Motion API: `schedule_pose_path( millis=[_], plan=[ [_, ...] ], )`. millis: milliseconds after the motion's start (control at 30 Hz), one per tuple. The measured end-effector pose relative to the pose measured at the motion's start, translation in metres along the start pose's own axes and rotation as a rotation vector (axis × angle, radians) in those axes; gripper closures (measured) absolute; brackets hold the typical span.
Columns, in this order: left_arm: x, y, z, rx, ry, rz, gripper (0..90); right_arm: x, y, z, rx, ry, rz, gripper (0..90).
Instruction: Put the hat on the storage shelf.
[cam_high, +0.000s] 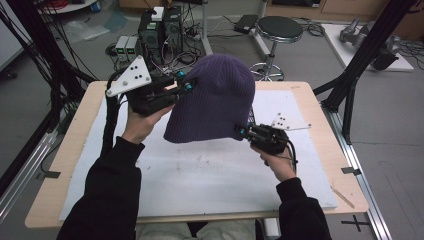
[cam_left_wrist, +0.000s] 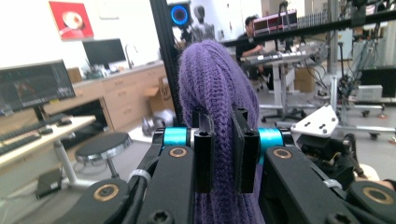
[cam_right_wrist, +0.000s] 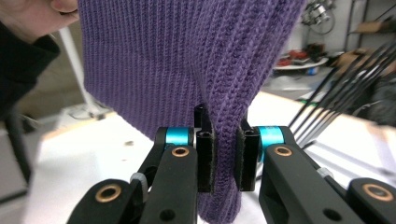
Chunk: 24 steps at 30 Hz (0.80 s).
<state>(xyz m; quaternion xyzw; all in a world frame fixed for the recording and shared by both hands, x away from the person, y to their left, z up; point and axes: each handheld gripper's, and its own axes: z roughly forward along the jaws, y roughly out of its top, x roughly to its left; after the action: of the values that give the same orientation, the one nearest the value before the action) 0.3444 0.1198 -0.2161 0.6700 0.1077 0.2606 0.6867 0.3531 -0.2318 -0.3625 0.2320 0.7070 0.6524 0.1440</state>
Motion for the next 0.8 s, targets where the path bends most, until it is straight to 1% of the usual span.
schedule_pose_path(
  millis=[67, 100, 133, 167, 267, 333, 367, 400, 467, 567, 633, 667, 733, 800],
  plan=[
    [0.004, 0.000, 0.004, -0.014, 0.007, 0.015, 81.7, -0.009, 0.012, -0.004, 0.005, -0.027, -0.026, 82.5],
    [0.007, 0.000, 0.006, -0.011, 0.012, 0.024, 81.7, -0.013, 0.018, -0.006, 0.009, -0.040, -0.026, 82.5],
    [0.010, 0.000, 0.009, -0.013, 0.019, 0.024, 81.7, -0.018, 0.023, -0.007, 0.009, -0.050, -0.038, 82.6],
    [0.013, 0.000, 0.011, -0.013, 0.029, 0.026, 81.7, -0.023, 0.027, -0.008, 0.002, -0.054, -0.039, 82.5],
    [0.024, 0.001, 0.019, -0.018, 0.059, 0.019, 81.7, -0.034, 0.039, -0.009, 0.011, -0.095, -0.057, 82.5],
    [0.031, 0.002, 0.026, -0.021, 0.067, 0.013, 81.7, -0.040, 0.046, -0.007, 0.011, -0.112, -0.079, 82.5],
    [0.033, 0.003, 0.030, -0.022, 0.072, 0.011, 81.7, -0.043, 0.049, -0.006, 0.019, -0.129, -0.095, 82.6],
    [0.035, 0.004, 0.033, -0.020, 0.079, 0.015, 81.7, -0.045, 0.053, -0.005, 0.027, -0.143, -0.100, 82.5],
    [0.038, 0.006, 0.042, -0.021, 0.083, 0.015, 81.6, -0.052, 0.060, -0.003, 0.024, -0.180, -0.122, 82.5],
    [0.042, 0.008, 0.054, -0.010, 0.086, 0.017, 81.6, -0.065, 0.069, -0.004, 0.025, -0.221, -0.118, 82.4],
    [0.044, 0.007, 0.062, -0.002, 0.093, 0.019, 81.4, -0.072, 0.071, -0.006, 0.028, -0.243, -0.092, 82.2],
    [0.044, 0.006, 0.065, 0.003, 0.096, 0.022, 81.4, -0.075, 0.071, -0.007, 0.025, -0.260, -0.095, 82.2],
    [0.046, 0.004, 0.069, 0.006, 0.104, 0.021, 81.4, -0.079, 0.070, -0.009, 0.026, -0.271, -0.081, 82.1],
    [0.048, 0.002, 0.072, 0.007, 0.109, 0.015, 81.4, -0.079, 0.070, -0.009, 0.037, -0.275, -0.078, 82.1]
  ],
)
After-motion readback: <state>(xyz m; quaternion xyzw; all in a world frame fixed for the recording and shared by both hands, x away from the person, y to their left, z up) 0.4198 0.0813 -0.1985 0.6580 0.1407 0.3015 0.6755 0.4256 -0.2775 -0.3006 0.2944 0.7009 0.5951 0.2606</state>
